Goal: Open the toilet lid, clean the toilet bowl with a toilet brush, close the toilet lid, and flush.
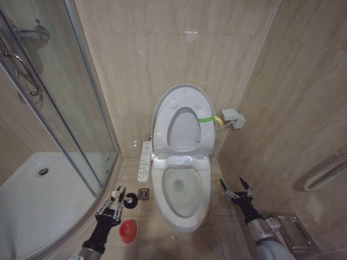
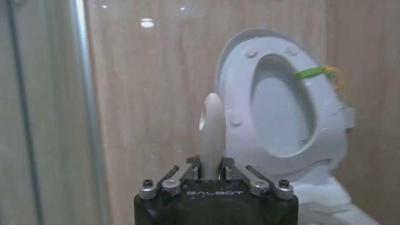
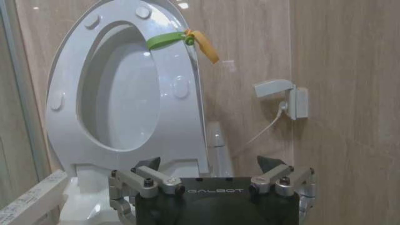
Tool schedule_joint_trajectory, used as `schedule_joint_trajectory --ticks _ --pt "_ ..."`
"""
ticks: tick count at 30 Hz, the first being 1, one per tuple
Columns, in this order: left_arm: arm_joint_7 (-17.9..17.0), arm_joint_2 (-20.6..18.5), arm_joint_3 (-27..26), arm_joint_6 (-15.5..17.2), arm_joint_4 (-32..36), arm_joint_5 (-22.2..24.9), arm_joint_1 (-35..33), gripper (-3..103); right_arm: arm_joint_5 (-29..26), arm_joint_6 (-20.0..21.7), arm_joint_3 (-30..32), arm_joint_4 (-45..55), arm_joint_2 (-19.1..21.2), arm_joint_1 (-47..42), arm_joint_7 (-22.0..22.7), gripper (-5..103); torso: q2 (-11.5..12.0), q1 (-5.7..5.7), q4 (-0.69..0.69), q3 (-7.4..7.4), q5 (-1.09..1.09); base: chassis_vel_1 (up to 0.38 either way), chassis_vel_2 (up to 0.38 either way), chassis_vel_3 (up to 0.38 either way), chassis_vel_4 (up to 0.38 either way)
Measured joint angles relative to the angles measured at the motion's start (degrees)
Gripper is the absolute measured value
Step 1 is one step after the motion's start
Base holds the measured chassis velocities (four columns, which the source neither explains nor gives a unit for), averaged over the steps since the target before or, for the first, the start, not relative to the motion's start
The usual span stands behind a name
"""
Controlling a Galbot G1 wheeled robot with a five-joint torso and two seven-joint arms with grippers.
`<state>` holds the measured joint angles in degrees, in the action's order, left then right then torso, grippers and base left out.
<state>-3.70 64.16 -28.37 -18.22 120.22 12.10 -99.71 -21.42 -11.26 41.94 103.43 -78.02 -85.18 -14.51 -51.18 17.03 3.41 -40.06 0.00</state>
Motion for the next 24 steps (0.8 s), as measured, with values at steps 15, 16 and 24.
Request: schedule_joint_trajectory --ticks 15,16,24 --pt "-1.8 4.4 0.4 -1.4 -8.4 -0.1 4.4 19 0.0 0.0 0.0 0.0 0.0 0.0 0.0 100 0.0 0.00 0.00 0.00 0.00 0.000 0.000 0.000 0.000" --pt "-2.0 4.6 0.7 -1.5 -9.0 -0.1 4.7 19 0.0 0.0 0.0 0.0 0.0 0.0 0.0 100 0.0 0.00 0.00 0.00 0.00 0.000 0.000 0.000 0.000" --pt "-2.9 6.2 2.2 -2.5 -13.2 1.5 7.0 19 0.0 0.0 0.0 0.0 0.0 0.0 0.0 100 0.0 0.00 0.00 0.00 0.00 0.000 0.000 0.000 0.000"
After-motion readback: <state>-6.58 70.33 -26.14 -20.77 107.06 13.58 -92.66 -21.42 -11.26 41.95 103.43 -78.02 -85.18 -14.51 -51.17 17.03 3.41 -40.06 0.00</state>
